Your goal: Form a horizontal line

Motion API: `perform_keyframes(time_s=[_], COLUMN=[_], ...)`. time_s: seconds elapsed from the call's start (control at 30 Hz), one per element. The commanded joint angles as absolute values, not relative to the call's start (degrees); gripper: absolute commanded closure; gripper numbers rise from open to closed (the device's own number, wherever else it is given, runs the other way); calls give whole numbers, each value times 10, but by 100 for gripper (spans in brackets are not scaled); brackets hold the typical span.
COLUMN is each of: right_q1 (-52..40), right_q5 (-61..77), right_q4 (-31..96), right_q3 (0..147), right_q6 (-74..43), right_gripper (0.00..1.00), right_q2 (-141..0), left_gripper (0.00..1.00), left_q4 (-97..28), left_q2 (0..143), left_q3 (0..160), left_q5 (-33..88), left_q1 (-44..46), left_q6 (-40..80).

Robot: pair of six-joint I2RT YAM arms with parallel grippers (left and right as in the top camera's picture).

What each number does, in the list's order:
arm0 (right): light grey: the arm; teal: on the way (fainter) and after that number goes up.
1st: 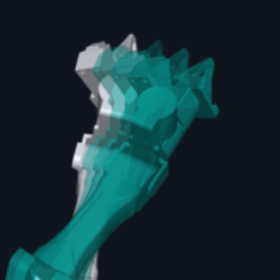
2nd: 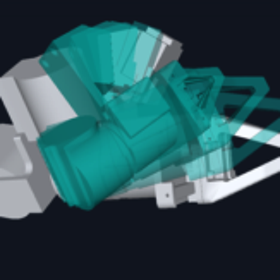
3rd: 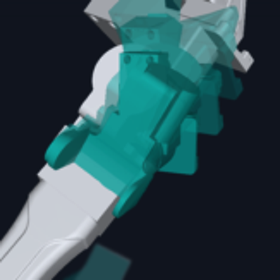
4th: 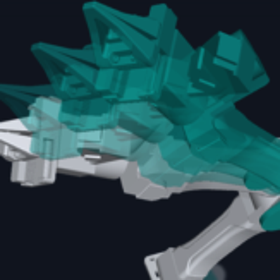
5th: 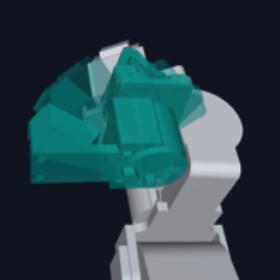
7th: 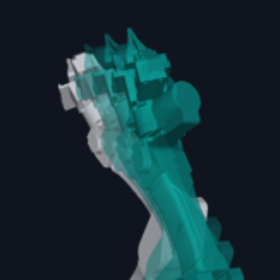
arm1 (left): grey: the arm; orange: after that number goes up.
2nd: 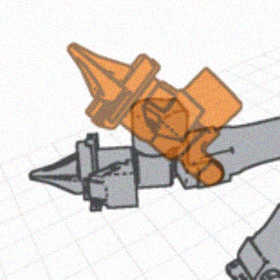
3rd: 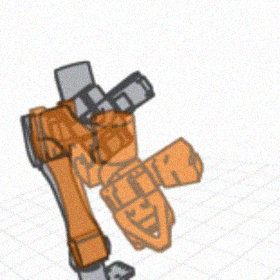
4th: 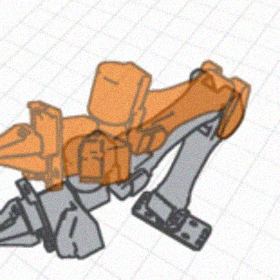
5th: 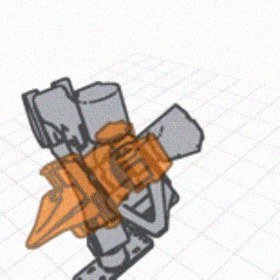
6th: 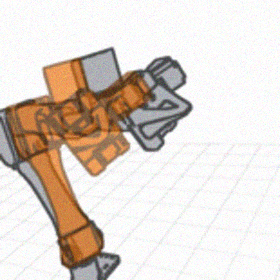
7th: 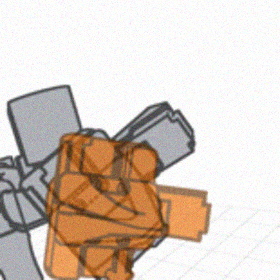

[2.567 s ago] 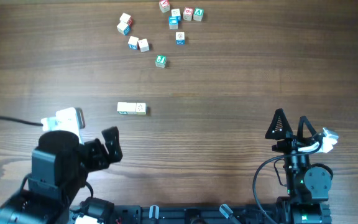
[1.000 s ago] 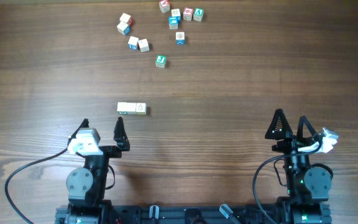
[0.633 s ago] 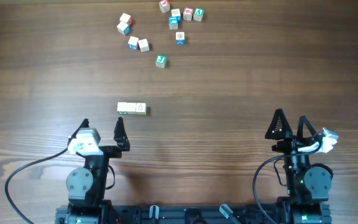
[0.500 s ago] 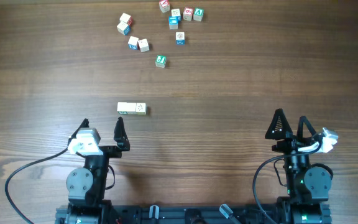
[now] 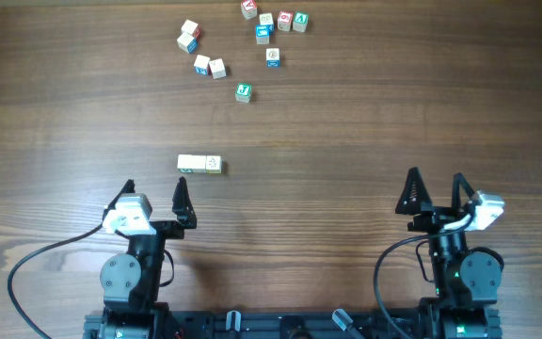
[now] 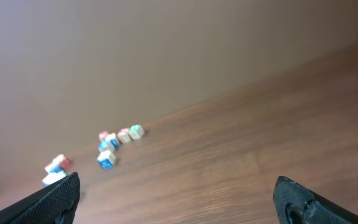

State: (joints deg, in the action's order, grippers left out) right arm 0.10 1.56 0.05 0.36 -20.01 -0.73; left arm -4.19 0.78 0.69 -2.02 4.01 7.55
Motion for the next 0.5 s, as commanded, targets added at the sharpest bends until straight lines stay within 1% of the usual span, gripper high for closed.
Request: perform_keyframes(time_s=[0.0,0.47], right_q1=[4,4], right_q5=[35,35], right_q4=[1,-1], right_q3=[3,3], right_q6=[-82,-77], right_gripper=[0,0], right_q2=[-2,-2], left_gripper=[0,0], left_q4=[-40,-40], left_q2=[2,2], left_q3=[3,3], left_q5=[-15,-15], left_q1=[37,37], left_q6=[64,64])
